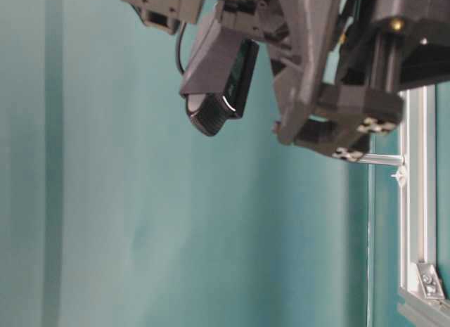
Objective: Move the cable alternately left and right between 8 closely spaced pins so it hooks onto each one.
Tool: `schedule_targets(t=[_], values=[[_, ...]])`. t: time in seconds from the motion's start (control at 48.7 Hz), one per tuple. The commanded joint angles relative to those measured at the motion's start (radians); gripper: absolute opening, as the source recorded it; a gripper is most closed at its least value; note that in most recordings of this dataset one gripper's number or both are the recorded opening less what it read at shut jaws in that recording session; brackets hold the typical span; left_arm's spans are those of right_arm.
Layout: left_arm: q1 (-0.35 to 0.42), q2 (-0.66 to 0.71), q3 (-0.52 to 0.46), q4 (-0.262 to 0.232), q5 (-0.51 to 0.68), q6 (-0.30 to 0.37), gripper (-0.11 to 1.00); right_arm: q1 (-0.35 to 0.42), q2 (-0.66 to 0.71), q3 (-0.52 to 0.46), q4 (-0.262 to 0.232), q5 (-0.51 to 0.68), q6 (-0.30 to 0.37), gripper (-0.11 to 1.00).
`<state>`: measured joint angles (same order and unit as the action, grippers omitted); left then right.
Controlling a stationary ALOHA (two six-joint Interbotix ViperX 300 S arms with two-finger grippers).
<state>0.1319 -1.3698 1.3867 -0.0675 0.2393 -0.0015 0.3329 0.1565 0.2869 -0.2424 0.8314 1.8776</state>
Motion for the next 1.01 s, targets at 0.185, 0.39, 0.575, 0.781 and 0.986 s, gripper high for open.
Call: schedule_targets(t=[0.185,0.39,0.575,0.781,0.986], values=[[0.002,0.008,-0.011,0.002,-0.005,-0.002,0.00,0.046,0.017,-0.080,-0.002,-0.003,0.003,0.16],[0.003,0.008,-0.011,0.002,-0.005,-0.002,0.00,0.077,0.057,-0.138,0.000,0.000,0.003,0.16],[0.002,0.008,-0.011,0.002,-0.005,-0.002,0.00,0.097,0.086,-0.186,0.000,0.002,0.003,0.16],[0.002,0.008,-0.011,0.002,-0.005,-0.002,0.00,0.110,0.127,-0.255,0.000,0.005,0.002,0.16],[0.003,0.008,-0.011,0.002,-0.005,-0.002,0.00,0.115,0.176,-0.325,0.000,0.006,-0.002,0.16]])
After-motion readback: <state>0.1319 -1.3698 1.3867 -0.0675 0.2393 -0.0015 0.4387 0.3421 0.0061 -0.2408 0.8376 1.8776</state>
